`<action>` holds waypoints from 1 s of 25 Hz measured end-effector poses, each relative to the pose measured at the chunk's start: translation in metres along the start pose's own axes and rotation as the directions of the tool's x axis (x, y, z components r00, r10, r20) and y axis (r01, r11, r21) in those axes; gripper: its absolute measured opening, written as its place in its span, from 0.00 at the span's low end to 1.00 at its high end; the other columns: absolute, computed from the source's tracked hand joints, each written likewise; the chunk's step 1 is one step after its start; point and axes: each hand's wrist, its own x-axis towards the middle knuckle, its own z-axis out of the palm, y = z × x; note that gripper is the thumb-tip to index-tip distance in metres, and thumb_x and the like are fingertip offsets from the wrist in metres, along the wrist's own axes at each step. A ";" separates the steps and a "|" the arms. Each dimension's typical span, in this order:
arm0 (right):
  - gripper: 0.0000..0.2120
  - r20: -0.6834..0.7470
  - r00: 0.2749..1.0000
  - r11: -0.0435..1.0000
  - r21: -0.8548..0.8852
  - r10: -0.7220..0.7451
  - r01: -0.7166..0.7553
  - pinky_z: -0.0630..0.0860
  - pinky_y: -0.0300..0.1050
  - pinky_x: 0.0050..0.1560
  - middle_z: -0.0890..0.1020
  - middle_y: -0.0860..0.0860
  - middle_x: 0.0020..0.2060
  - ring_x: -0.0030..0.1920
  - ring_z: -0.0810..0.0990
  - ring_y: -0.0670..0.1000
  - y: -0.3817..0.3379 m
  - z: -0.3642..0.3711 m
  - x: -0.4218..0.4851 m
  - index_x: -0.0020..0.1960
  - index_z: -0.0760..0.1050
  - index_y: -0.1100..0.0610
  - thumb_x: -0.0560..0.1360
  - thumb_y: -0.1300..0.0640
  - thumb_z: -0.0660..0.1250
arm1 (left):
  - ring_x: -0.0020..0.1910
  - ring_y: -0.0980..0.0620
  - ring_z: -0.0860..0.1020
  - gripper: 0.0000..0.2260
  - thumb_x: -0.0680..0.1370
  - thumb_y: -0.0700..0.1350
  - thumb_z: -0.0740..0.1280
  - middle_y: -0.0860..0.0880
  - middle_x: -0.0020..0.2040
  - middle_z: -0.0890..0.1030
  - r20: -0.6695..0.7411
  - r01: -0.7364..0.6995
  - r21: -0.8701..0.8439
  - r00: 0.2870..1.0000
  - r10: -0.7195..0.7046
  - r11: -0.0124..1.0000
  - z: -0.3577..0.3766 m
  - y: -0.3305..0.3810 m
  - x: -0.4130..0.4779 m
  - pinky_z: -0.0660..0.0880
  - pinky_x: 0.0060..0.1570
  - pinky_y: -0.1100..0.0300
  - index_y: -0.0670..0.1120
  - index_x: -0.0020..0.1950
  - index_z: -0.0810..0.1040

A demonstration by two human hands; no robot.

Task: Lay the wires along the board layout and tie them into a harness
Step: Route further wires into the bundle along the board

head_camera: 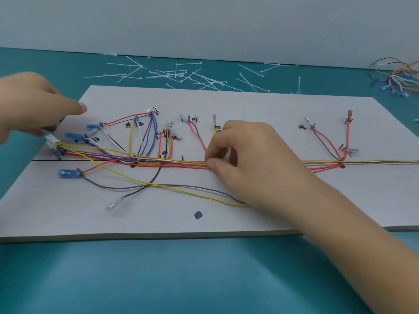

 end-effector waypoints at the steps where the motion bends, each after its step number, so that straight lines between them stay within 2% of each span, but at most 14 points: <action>1: 0.04 -0.010 1.000 1.000 0.011 0.013 -0.013 0.74 0.44 0.49 0.80 0.44 0.42 0.42 0.74 0.45 0.001 0.000 0.001 0.47 0.84 0.50 0.77 0.57 0.71 | 0.29 0.37 0.83 0.28 0.55 0.68 0.72 0.40 0.33 0.81 0.002 0.028 0.015 1.000 -0.028 0.999 0.001 -0.005 0.005 0.82 0.39 0.43 0.44 0.38 0.81; 4: 0.03 -0.020 0.999 0.999 0.037 0.039 -0.039 0.70 0.39 0.45 0.81 0.44 0.38 0.41 0.75 0.46 0.003 -0.002 0.004 0.48 0.84 0.51 0.77 0.57 0.72 | 0.29 0.38 0.80 0.19 0.70 0.56 0.75 0.39 0.32 0.78 0.057 0.031 0.045 0.998 -0.033 0.999 0.000 -0.021 0.015 0.81 0.30 0.52 0.39 0.45 0.83; 6: 0.03 -0.014 0.999 0.998 0.032 0.050 -0.050 0.72 0.40 0.44 0.81 0.43 0.36 0.40 0.76 0.45 0.004 -0.003 0.005 0.44 0.84 0.51 0.76 0.57 0.72 | 0.29 0.39 0.80 0.15 0.65 0.56 0.74 0.39 0.30 0.80 0.057 -0.006 0.046 0.998 0.004 0.999 0.005 -0.023 0.011 0.83 0.38 0.44 0.44 0.39 0.83; 8: 0.05 -0.020 0.998 0.998 0.012 0.057 -0.057 0.76 0.42 0.44 0.82 0.44 0.35 0.39 0.77 0.43 0.005 -0.004 0.007 0.42 0.83 0.51 0.76 0.57 0.72 | 0.31 0.38 0.82 0.19 0.57 0.61 0.71 0.41 0.28 0.81 0.041 -0.035 0.087 0.999 0.032 0.996 0.006 -0.012 0.001 0.82 0.44 0.36 0.47 0.36 0.83; 10: 0.05 -0.021 0.998 0.998 0.007 0.064 -0.063 0.77 0.43 0.42 0.82 0.43 0.34 0.38 0.78 0.41 0.006 -0.006 0.008 0.40 0.83 0.51 0.75 0.56 0.72 | 0.32 0.37 0.82 0.22 0.52 0.64 0.69 0.42 0.28 0.81 0.045 -0.055 0.110 0.998 0.050 0.992 0.003 0.007 -0.013 0.83 0.44 0.35 0.49 0.34 0.83; 12: 0.06 -0.014 0.997 0.997 -0.020 0.079 -0.079 0.77 0.40 0.40 0.82 0.43 0.31 0.37 0.78 0.40 0.009 -0.010 0.008 0.39 0.83 0.51 0.74 0.57 0.72 | 0.35 0.38 0.83 0.21 0.51 0.64 0.72 0.44 0.30 0.82 0.066 -0.069 0.090 0.996 0.063 0.994 0.000 0.032 -0.034 0.82 0.47 0.38 0.51 0.34 0.84; 15: 0.07 -0.004 0.988 0.987 -0.054 0.153 -0.153 0.74 0.34 0.34 0.82 0.43 0.28 0.34 0.79 0.41 0.019 -0.024 0.006 0.35 0.83 0.51 0.71 0.59 0.72 | 0.40 0.43 0.82 0.14 0.58 0.58 0.79 0.48 0.37 0.84 0.089 -0.110 0.059 0.991 0.105 0.992 0.005 0.061 -0.066 0.80 0.52 0.46 0.52 0.36 0.83; 18: 0.09 0.045 0.977 0.974 -0.092 0.210 -0.205 0.73 0.38 0.30 0.82 0.40 0.28 0.34 0.79 0.41 0.028 -0.039 0.004 0.32 0.82 0.50 0.69 0.60 0.71 | 0.43 0.44 0.82 0.09 0.69 0.51 0.81 0.49 0.41 0.85 0.125 -0.163 0.006 0.979 0.161 0.987 0.012 0.075 -0.082 0.80 0.55 0.46 0.52 0.39 0.83; 19: 0.09 0.065 0.974 0.972 -0.100 0.217 -0.210 0.72 0.39 0.31 0.82 0.40 0.28 0.34 0.79 0.41 0.030 -0.043 0.003 0.32 0.82 0.50 0.69 0.61 0.71 | 0.44 0.44 0.82 0.08 0.70 0.52 0.81 0.50 0.42 0.85 0.141 -0.169 0.003 0.976 0.167 0.986 0.012 0.077 -0.085 0.80 0.56 0.45 0.52 0.42 0.83; 22: 0.09 0.107 0.971 0.971 -0.132 0.213 -0.198 0.72 0.40 0.33 0.82 0.39 0.30 0.35 0.79 0.40 0.032 -0.047 0.002 0.33 0.82 0.49 0.70 0.60 0.72 | 0.45 0.48 0.82 0.17 0.66 0.67 0.78 0.56 0.45 0.84 0.168 -0.188 0.013 0.969 0.183 0.982 0.000 0.081 -0.096 0.82 0.53 0.43 0.60 0.47 0.85; 24: 0.09 0.100 0.972 0.971 -0.132 0.212 -0.199 0.73 0.41 0.33 0.82 0.40 0.29 0.35 0.79 0.41 0.032 -0.048 0.002 0.33 0.82 0.49 0.70 0.60 0.72 | 0.43 0.62 0.80 0.17 0.65 0.71 0.75 0.62 0.46 0.83 0.134 -0.331 -0.065 0.932 0.337 0.941 -0.008 0.089 -0.108 0.79 0.44 0.53 0.67 0.49 0.83; 25: 0.09 0.094 0.972 0.972 -0.122 0.215 -0.203 0.73 0.41 0.33 0.82 0.40 0.29 0.34 0.79 0.41 0.033 -0.048 0.000 0.34 0.82 0.49 0.70 0.60 0.72 | 0.38 0.65 0.79 0.16 0.65 0.72 0.73 0.63 0.45 0.83 0.140 -0.431 -0.107 0.886 0.442 0.896 -0.012 0.093 -0.114 0.75 0.39 0.58 0.68 0.50 0.83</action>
